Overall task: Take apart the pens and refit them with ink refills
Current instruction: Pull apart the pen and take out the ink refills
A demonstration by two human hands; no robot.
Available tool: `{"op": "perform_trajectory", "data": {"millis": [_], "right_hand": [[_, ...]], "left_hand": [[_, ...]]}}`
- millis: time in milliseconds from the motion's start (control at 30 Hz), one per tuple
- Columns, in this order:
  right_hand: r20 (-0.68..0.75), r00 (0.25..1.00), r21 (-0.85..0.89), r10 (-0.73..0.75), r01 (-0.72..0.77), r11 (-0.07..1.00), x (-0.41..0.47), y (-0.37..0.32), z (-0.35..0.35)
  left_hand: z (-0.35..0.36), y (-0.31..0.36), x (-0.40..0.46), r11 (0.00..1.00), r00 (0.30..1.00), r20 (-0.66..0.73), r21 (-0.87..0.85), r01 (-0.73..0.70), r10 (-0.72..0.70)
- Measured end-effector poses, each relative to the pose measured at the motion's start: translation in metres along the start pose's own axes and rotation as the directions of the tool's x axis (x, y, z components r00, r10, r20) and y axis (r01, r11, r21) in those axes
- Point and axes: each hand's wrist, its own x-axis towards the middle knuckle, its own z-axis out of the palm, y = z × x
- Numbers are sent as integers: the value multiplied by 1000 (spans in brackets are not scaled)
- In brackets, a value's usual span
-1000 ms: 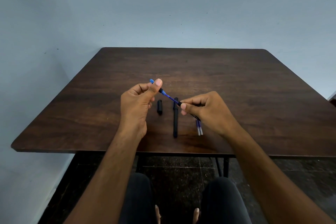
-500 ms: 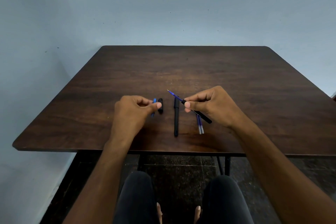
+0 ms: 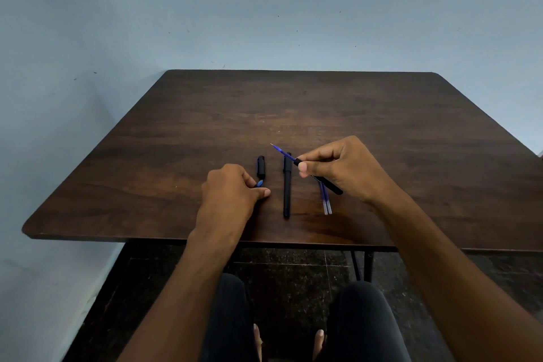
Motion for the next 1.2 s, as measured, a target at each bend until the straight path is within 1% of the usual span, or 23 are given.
{"op": "perform_trajectory", "data": {"millis": [167, 533, 633, 800, 867, 967, 1000, 1100, 1133, 1200], "right_hand": [[5, 1000, -2, 1, -1, 1000, -1, -2, 1], [18, 1000, -15, -3, 3, 1000, 1, -1, 5], [15, 1000, -20, -5, 5, 1000, 2, 0, 6], [20, 1000, 2, -15, 15, 1000, 2, -2, 7], [22, 1000, 5, -21, 21, 1000, 2, -4, 7], [22, 999, 33, -34, 34, 999, 2, -8, 5], [24, 999, 43, -37, 36, 998, 2, -9, 4], [40, 998, 65, -47, 44, 997, 3, -11, 3], [46, 998, 73, -48, 44, 996, 3, -11, 2], [58, 997, 86, -49, 44, 995, 3, -12, 0]], "left_hand": [[3, -6, -1, 997, 998, -29, -65, -49, 47], [6, -13, -1, 990, 998, -37, -132, -56, 52], [5, -17, -6, 973, 992, -92, -205, -109, 92], [4, -12, -12, 866, 945, -286, -419, -273, 160], [5, -8, -12, 820, 936, -298, -476, -318, 189], [7, -2, -12, 762, 955, -221, -579, -291, 196], [7, 0, -13, 724, 965, -179, -639, -261, 190], [5, 10, -14, 567, 980, -55, -809, -156, 191], [4, 13, -14, 528, 982, -29, -840, -124, 186], [2, 17, -13, 484, 986, 14, -872, -70, 168]]}}
